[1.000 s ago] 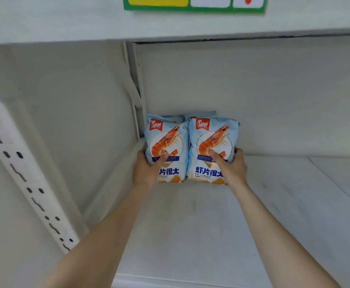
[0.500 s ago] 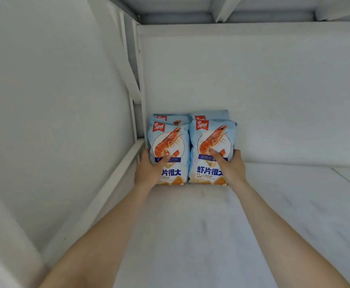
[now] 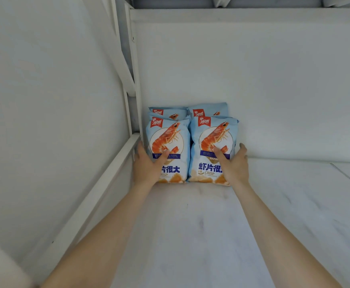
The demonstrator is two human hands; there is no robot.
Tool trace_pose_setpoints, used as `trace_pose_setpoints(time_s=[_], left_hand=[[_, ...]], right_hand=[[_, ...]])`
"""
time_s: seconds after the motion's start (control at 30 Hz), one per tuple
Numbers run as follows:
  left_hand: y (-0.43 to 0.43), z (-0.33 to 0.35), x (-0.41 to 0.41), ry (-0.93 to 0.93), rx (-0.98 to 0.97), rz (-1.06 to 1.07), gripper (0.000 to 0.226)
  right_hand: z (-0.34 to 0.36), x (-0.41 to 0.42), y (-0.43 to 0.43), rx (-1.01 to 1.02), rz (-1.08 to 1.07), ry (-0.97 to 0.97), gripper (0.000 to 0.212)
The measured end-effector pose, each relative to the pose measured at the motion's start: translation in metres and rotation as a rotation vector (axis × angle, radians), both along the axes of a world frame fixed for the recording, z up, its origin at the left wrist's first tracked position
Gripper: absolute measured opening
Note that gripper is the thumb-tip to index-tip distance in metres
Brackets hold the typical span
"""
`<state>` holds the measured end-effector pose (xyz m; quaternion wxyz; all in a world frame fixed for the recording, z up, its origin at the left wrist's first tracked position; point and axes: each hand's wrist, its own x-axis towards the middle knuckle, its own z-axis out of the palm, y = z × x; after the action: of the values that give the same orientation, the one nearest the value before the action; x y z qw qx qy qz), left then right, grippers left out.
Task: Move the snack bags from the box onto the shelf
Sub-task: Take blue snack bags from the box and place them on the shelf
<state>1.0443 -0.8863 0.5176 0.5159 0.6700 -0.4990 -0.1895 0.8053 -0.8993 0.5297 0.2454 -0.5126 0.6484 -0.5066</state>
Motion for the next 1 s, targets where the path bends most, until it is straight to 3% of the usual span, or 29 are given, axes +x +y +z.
trace_pose_setpoints(time_s=[0.17,0.27,0.47,0.8,1.0], left_hand=[[0.019,-0.005,-0.016,-0.272,-0.216,0.019,0.090],[0.025,-0.014,-0.027,-0.366,-0.178,-0.038,0.093],[0.012,-0.026,-0.031,-0.411,-0.117,-0.049,0.113],[0.020,-0.020,-0.043,-0.455,-0.046,0.043,0.108],[0.051,-0.006,-0.048,-0.485,-0.068,0.072,0.094]], right_hand=[[-0.013,0.006,0.028,-0.237,-0.046,0.382,0.098],[-0.028,0.012,0.028,-0.251,0.044,0.563,0.104],[-0.035,0.011,0.014,-0.254,0.111,0.596,0.106],[-0.027,0.010,0.019,-0.149,0.084,0.716,0.108],[-0.012,-0.003,0.045,-0.114,0.070,0.791,0.098]])
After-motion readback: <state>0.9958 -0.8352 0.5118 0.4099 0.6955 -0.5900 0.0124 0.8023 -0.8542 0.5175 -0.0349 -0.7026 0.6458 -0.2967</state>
